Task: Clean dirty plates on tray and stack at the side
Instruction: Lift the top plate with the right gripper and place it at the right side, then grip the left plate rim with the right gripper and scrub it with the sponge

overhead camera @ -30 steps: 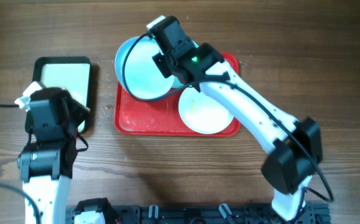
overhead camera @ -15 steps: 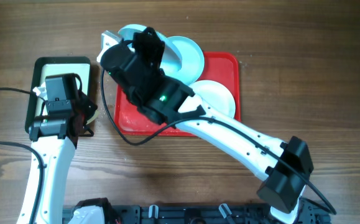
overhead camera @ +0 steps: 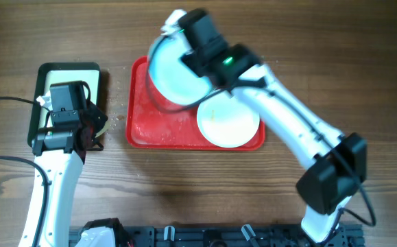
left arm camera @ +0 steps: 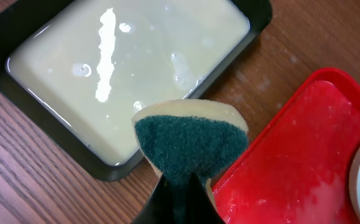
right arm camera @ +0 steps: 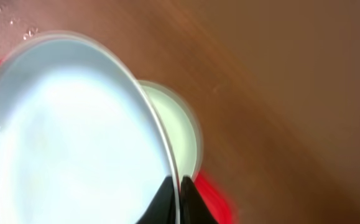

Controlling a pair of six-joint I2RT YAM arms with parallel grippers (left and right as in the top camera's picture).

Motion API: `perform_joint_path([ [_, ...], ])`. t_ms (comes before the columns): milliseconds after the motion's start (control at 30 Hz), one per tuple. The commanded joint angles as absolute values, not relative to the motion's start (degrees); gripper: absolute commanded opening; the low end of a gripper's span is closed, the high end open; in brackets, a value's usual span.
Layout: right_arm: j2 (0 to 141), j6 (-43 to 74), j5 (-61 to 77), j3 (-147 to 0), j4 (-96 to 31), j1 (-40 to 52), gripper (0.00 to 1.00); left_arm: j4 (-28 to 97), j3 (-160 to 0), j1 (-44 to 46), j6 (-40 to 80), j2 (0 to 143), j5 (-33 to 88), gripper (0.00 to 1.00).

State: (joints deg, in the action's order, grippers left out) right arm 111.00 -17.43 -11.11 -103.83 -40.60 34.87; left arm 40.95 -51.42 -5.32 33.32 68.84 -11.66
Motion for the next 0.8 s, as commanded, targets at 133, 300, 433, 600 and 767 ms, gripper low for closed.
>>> perform_joint_path([
  [133, 115.1, 1.7, 27.5, -103.9, -45.3, -1.7, 0.04, 41.0, -51.4, -5.6, 33.5, 68.8, -11.3, 0.04],
  [300, 115.1, -1.4, 20.8, -96.9, -44.4, -16.3, 0.04, 40.9, -51.4, -5.6, 33.5, 68.8, -9.8, 0.04],
  [433, 115.1, -1.3, 16.7, -89.0, -37.8, -19.9, 0.04, 40.6, -51.4, -5.6, 33.5, 68.8, -9.8, 0.04],
  [600, 115.2, -0.8, 15.0, -87.0, -36.5, -19.8, 0.49, 40.6, -51.4, -5.6, 33.5, 68.8, -9.8, 0.04],
  [767, 115.1, -0.9, 35.0, -87.2, -36.3, -18.5, 0.60, 40.5, -51.4, -5.6, 33.5, 68.8, -9.8, 0.04],
])
